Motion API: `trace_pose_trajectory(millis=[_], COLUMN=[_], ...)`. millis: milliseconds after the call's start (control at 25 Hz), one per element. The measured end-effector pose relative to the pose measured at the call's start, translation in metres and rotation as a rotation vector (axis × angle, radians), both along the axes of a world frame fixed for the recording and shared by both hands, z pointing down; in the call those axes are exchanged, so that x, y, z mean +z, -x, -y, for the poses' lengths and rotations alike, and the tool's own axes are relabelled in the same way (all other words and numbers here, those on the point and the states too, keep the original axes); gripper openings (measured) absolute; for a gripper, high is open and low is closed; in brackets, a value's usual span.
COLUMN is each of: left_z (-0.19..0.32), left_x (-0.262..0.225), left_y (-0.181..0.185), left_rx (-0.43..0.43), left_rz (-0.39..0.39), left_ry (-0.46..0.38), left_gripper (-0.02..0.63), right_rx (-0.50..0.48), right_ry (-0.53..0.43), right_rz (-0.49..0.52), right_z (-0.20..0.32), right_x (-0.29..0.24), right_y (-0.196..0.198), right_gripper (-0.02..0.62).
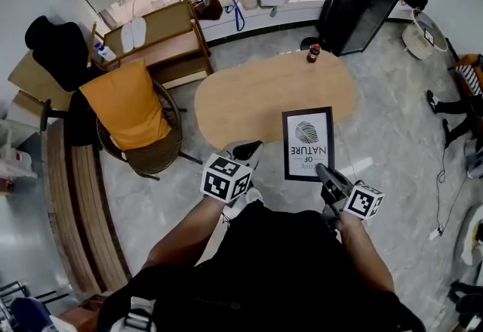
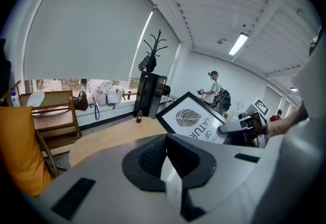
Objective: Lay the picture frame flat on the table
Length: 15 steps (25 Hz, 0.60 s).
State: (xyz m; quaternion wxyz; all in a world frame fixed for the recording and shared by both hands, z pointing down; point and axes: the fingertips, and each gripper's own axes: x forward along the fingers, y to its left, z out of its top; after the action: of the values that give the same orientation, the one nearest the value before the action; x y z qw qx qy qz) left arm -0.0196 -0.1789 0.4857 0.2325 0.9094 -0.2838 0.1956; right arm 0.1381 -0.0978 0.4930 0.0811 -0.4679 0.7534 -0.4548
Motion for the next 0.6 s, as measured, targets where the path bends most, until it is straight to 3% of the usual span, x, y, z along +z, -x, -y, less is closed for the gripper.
trace_pose_trajectory(millis=[120, 600], left_z=[0.021, 0.063], left_x=[0.007, 0.047], left_y=[0.017, 0.073], left_rx=[-0.019, -0.213], left_rz=[0.006, 0.017], left_ry=[0.012, 0.108], left_gripper=[0.005, 0.005], right_rx=[0.031, -0.019], right_ry=[0.037, 0.170], right_rz=[-0.014, -0.004], right_z=[0.029, 0.121], right_x=[0.011, 0.067], right_y=[-0.002, -0.006], right_gripper=[0.017, 0.017])
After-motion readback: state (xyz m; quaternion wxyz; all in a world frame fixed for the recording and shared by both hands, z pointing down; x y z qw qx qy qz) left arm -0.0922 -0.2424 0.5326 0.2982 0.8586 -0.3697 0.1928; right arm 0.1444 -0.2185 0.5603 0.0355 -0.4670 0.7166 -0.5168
